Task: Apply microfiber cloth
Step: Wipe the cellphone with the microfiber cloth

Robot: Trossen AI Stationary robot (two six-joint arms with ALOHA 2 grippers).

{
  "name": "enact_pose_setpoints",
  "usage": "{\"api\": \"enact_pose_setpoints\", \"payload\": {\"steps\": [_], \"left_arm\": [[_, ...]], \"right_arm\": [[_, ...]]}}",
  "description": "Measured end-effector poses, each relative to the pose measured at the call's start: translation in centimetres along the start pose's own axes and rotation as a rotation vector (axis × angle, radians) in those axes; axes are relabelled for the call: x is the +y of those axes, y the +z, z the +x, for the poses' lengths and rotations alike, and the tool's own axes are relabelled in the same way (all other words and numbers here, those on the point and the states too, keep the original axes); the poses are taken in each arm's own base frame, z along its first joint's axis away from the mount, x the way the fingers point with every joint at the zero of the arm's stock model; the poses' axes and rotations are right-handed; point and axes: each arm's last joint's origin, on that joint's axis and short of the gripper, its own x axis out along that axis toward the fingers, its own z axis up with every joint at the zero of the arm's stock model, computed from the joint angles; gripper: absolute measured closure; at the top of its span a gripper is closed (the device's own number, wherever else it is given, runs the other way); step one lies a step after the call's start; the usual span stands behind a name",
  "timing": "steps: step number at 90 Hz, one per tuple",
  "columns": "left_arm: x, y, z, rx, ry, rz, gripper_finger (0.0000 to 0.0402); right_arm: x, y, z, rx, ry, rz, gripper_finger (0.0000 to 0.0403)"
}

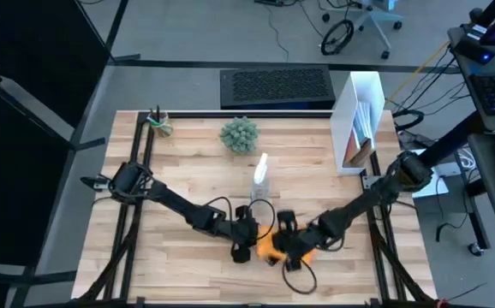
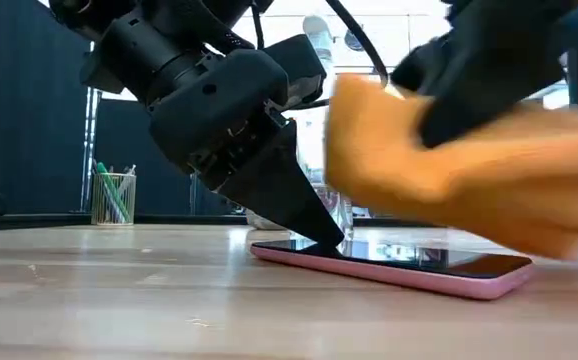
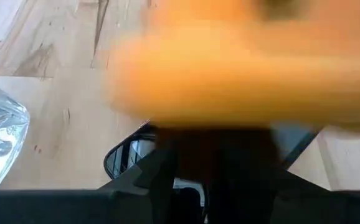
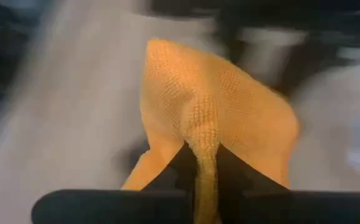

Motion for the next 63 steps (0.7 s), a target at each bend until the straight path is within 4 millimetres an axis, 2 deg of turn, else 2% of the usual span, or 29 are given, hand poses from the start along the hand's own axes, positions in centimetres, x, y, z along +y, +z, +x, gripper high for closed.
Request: {"api": "enact_pose_setpoints", "payload": {"steps": [15, 20, 29, 47, 56, 63], "left_arm": [[0.0, 0.0, 0.0, 0.001, -0.002, 0.000, 0.0279], [0.0, 0.0, 0.0, 0.001, -0.003, 0.001, 0.0279], [0.0, 0.0, 0.0, 0.000, -0.012, 0.000, 0.0279], [0.1, 0.1, 0.0, 0.004, -0.023, -0.008, 0.0279], [0.2, 0.1, 0.1, 0.004, -0.023, -0.009, 0.0279], [0.2, 0.1, 0.1, 0.001, -0.022, -0.013, 0.0279]], "right_arm": [[-1.7, -0.3, 2.9, 0.060, 0.010, 0.115, 0.0399], [-1.4, -1.1, 4.0, 0.104, 0.031, 0.137, 0.0399], [0.3, -1.9, 4.7, 0.145, 0.105, 0.158, 0.0399], [4.1, -3.3, 3.0, 0.192, 0.194, 0.130, 0.0399], [4.6, -3.6, 1.7, 0.219, 0.230, 0.113, 0.0399], [4.3, -2.6, 0.3, 0.188, 0.228, 0.102, 0.0399]]}}
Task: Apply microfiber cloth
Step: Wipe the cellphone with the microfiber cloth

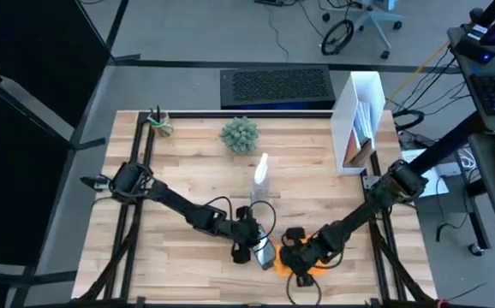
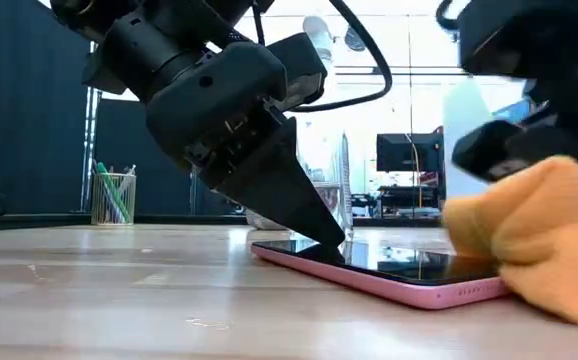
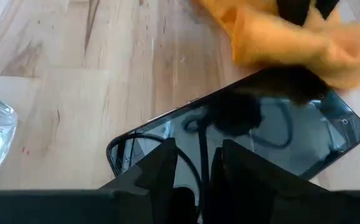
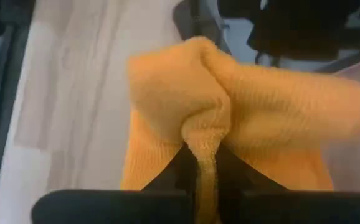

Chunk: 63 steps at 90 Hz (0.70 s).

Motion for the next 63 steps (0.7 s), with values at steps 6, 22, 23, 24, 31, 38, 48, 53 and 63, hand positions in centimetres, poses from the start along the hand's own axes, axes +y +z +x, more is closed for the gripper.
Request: {"api": "enact_pose_setpoints", "payload": {"steps": [6, 22, 23, 24, 31, 38, 48, 53, 63], "left_arm": [[0.0, 0.0, 0.0, -0.002, -0.002, 0.000, 0.0279], [0.0, 0.0, 0.0, -0.007, -0.003, -0.004, 0.0279], [0.0, 0.0, 0.0, -0.007, -0.003, -0.004, 0.0279], [0.0, 0.0, 0.0, -0.007, -0.003, -0.004, 0.0279], [0.0, 0.1, 0.0, -0.007, -0.003, -0.004, 0.0279], [0.0, 0.0, 0.0, -0.007, -0.004, -0.005, 0.0279], [0.0, 0.0, 0.0, -0.007, -0.007, -0.004, 0.0279], [0.0, 0.1, 0.0, -0.007, -0.007, -0.004, 0.0279], [0.1, 0.1, 0.1, -0.007, -0.011, -0.007, 0.0279]], "right_arm": [[-0.3, 1.7, -1.3, -0.113, -0.052, -0.014, 0.0399], [-2.5, 4.2, -0.4, -0.265, -0.183, -0.036, 0.0399], [-2.7, 4.2, -0.2, -0.266, -0.182, -0.033, 0.0399], [-2.8, 4.3, 0.0, -0.263, -0.180, -0.032, 0.0399], [-3.5, 4.2, 1.6, -0.226, -0.157, -0.024, 0.0399], [-3.8, 3.3, 3.4, -0.161, -0.150, -0.015, 0.0399], [-2.8, 2.4, 4.7, -0.127, -0.120, 0.008, 0.0399], [-1.9, 2.0, 4.9, -0.115, -0.086, 0.020, 0.0399], [0.0, 1.1, 4.5, -0.081, 0.005, -0.002, 0.0399]]}}
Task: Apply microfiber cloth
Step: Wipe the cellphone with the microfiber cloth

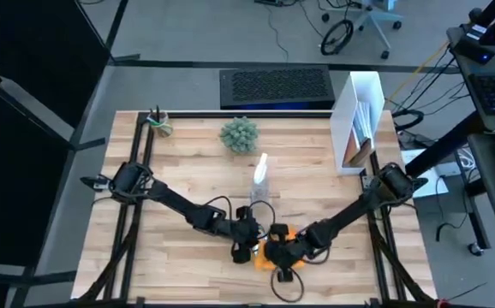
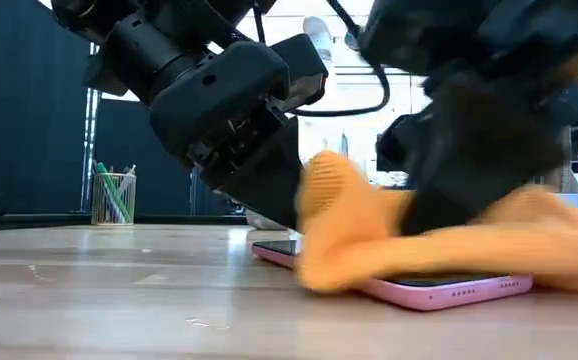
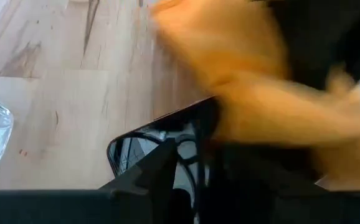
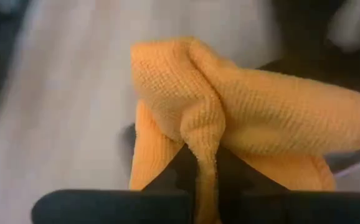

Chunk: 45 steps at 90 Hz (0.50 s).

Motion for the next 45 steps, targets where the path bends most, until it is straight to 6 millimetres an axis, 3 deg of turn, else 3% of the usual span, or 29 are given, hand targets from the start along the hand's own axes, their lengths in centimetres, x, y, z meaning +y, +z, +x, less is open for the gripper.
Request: {"api": "enact_pose_setpoints", "payload": {"steps": [13, 26, 33, 45], "left_arm": [[0.0, 0.0, 0.0, 0.000, -0.002, -0.001, 0.0279], [0.0, 0.0, 0.0, -0.003, -0.005, 0.001, 0.0279], [0.0, 0.0, 0.0, -0.007, -0.008, 0.001, 0.0279], [0.0, 0.1, 0.0, -0.011, -0.012, 0.003, 0.0279]], "right_arm": [[0.9, 0.0, -2.2, 0.044, 0.090, -0.028, 0.0399], [0.0, 3.3, -4.9, -0.169, -0.006, -0.078, 0.0399], [-1.2, 3.9, -4.7, -0.201, -0.070, -0.101, 0.0399], [-3.0, 4.2, -2.3, -0.203, -0.090, -0.085, 0.0399]]}}
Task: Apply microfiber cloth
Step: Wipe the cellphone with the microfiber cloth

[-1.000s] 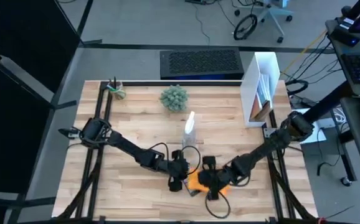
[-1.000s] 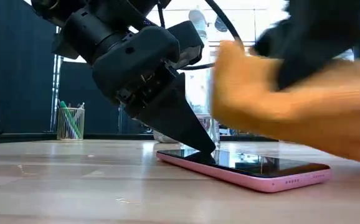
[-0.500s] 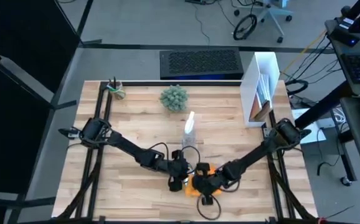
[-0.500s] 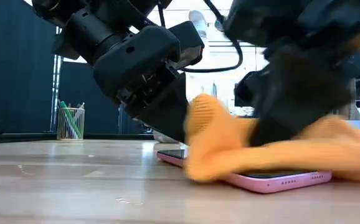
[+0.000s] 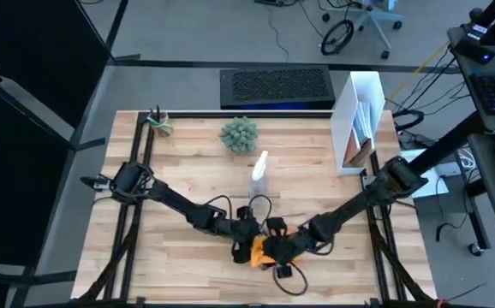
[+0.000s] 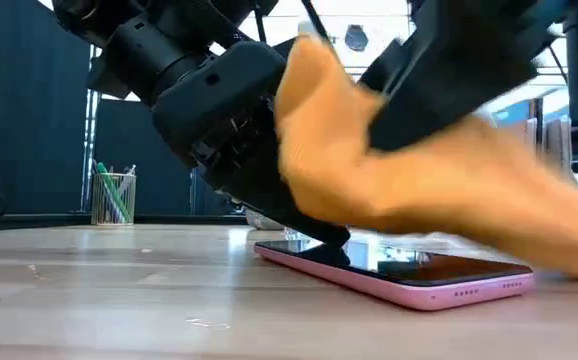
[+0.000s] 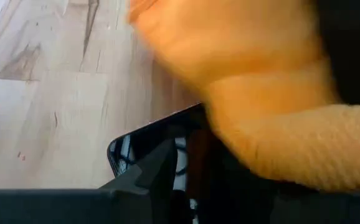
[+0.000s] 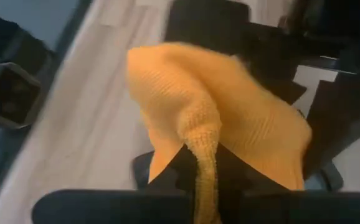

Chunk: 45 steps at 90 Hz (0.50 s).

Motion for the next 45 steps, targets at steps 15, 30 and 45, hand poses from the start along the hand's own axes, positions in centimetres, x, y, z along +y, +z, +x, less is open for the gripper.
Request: {"api": "enact_pose_setpoints", "payload": {"steps": [15, 30, 45], "left_arm": [[0.0, 0.0, 0.0, 0.000, -0.005, 0.011, 0.0279], [-0.2, 0.1, 0.0, -0.003, -0.029, 0.014, 0.0279], [-0.2, 0.1, 0.0, -0.001, -0.029, 0.014, 0.0279]], "right_arm": [[0.1, -2.2, 3.2, 0.076, 0.018, 0.022, 0.0399], [2.6, -3.6, 3.4, 0.107, 0.081, 0.075, 0.0399], [5.0, -4.1, 1.5, 0.173, 0.223, 0.057, 0.0399]]}}
